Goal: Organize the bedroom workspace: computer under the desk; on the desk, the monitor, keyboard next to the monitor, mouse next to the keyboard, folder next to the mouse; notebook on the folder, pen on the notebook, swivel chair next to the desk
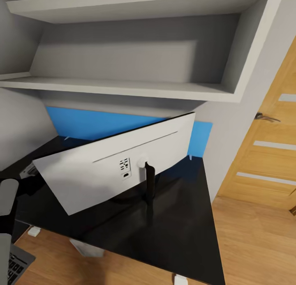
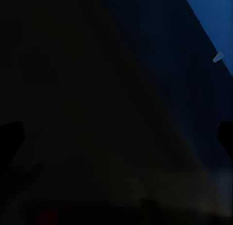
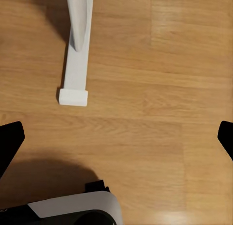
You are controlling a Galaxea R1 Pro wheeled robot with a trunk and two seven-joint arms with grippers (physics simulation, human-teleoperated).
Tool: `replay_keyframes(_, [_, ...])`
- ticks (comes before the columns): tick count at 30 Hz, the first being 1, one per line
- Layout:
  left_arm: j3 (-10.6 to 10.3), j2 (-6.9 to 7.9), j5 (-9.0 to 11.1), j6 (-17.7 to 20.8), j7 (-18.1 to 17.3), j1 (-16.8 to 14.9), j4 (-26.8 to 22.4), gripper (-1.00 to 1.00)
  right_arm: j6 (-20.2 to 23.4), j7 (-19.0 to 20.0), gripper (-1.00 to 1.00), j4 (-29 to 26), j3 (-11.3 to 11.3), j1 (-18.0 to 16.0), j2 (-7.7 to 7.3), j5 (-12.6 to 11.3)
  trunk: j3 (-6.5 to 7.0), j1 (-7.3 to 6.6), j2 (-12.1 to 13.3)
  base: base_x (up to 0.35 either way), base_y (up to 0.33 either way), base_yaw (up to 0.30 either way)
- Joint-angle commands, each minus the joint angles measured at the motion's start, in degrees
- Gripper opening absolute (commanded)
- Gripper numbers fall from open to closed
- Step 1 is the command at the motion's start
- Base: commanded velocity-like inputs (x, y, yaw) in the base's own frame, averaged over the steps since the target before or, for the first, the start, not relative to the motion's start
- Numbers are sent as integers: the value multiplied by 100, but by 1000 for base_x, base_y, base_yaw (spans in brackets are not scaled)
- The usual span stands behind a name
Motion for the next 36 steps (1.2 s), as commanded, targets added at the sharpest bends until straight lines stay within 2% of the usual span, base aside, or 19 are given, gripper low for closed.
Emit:
replay_keyframes(1, [4,-9,61,16,54,-5,12,100,-27,23,100,9,-7,-6,0,-33,-7,2,-6,57,-27,0])
replay_keyframes(7, [14,-81,56,5,77,-5,182,100,-27,23,100,9,-7,-6,0,-33,-7,2,-6,28,-13,0])
replay_keyframes(17, [15,-111,53,-15,75,-5,451,100,-27,23,100,10,-7,-6,0,-33,-7,2,-6,5,-3,-1])
replay_keyframes(36, [4,-134,57,-13,23,-5,510,100,-27,23,100,10,-7,-6,0,-29,50,2,-6,0,0,-80])
